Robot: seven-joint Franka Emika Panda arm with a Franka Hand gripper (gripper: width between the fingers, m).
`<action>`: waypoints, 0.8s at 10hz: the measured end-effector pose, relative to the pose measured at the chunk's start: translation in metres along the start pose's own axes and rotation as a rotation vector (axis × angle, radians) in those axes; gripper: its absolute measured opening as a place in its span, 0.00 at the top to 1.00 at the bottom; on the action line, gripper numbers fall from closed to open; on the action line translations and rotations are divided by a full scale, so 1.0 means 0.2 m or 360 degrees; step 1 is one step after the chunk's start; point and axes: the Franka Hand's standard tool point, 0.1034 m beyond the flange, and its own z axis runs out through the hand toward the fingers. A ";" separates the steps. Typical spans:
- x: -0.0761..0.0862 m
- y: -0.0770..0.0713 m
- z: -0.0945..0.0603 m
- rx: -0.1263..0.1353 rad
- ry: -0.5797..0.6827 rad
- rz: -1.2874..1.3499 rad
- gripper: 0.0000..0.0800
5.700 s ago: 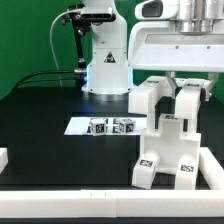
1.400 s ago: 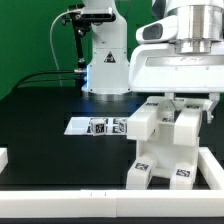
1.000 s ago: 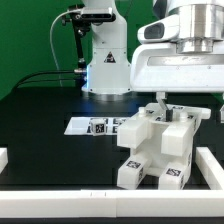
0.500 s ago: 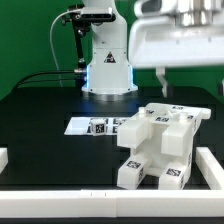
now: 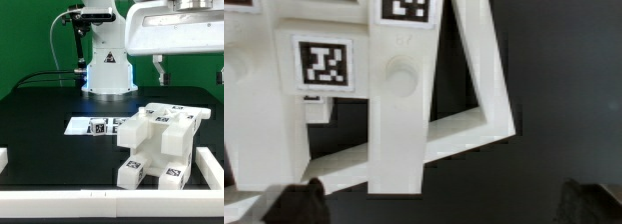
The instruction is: Assemble chair
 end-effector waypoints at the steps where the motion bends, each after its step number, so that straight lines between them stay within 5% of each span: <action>1: 0.00 0.00 0.00 -0.0001 0.0000 0.0000 0.19; 3: 0.00 0.01 0.00 0.0002 -0.0005 -0.0019 0.19; 6: -0.12 0.15 -0.08 0.0057 -0.0100 -0.0081 0.19; 8: -0.10 0.11 -0.10 0.0043 -0.0067 -0.0208 0.19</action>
Offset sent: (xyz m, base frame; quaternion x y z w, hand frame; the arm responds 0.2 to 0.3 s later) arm -0.0405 -0.0227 0.0051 0.0512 -0.0937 -0.0065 0.9943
